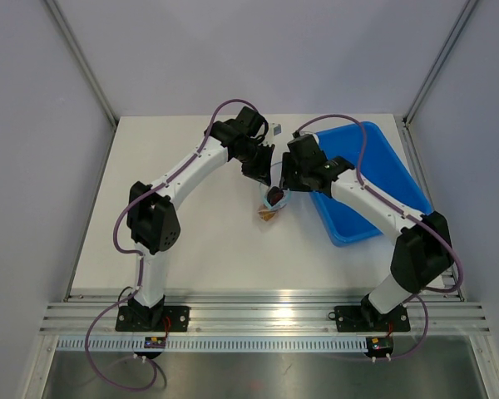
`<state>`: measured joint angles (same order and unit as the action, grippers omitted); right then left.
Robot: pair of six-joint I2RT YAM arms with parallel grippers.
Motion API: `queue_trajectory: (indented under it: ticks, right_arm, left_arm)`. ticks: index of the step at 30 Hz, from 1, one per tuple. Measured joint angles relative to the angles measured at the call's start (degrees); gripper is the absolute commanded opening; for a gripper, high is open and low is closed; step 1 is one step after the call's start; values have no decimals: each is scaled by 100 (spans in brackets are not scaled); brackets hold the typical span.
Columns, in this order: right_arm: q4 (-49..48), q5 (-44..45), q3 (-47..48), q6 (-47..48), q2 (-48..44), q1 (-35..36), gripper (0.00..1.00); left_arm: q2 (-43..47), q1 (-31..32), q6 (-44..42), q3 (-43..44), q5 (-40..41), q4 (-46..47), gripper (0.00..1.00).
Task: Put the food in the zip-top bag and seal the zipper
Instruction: Adjust the zipper food storage bag at the center of the board.
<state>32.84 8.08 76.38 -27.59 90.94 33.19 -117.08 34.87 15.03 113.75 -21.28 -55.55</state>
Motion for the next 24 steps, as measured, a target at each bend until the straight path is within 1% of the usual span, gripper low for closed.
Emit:
queue_trajectory:
  ticks: [2, 3, 6, 7, 10, 15, 18, 19, 20, 22, 23, 24]
  right_arm:
    - [0, 24, 11, -9, 136, -11, 47]
    - [0, 44, 24, -7, 223, -20, 38]
    - [2, 136, 114, 17, 463, -50, 21]
    - [-4, 151, 140, 39, 509, -59, 11]
    - [2, 153, 203, 22, 514, -72, 0]
    - [31, 50, 223, -96, 302, -72, 0]
    - [35, -208, 221, -343, 11, -72, 0]
    - [28, -304, 216, -442, -79, -72, 0]
    - [11, -376, 199, -546, -164, -72, 0]
    - [0, -468, 160, -758, -291, -72, 0]
    - [-13, -474, 138, -870, -323, -72, 0]
    - [-17, -470, 116, -953, -332, -72, 0]
  left_arm:
    - [0, 0, -2, 0, 0, -2, 0]
    - [2, 0, -7, 0, -2, -2, 0]
    - [2, 0, -31, 0, -20, -4, 0]
    - [2, 0, -46, 0, -22, -7, 0]
    - [2, 0, -116, 0, -20, -9, 0]
    - [2, 0, -271, 26, 120, -76, 0]
    - [0, 0, -378, 212, 278, -247, 0]
    - [0, 0, -415, 306, 341, -273, 1]
    - [0, 0, -455, 413, 402, -317, 11]
    - [0, 0, -542, 605, 503, -363, 26]
    - [0, 0, -603, 699, 566, -382, 36]
    - [2, 0, -651, 761, 627, -396, 56]
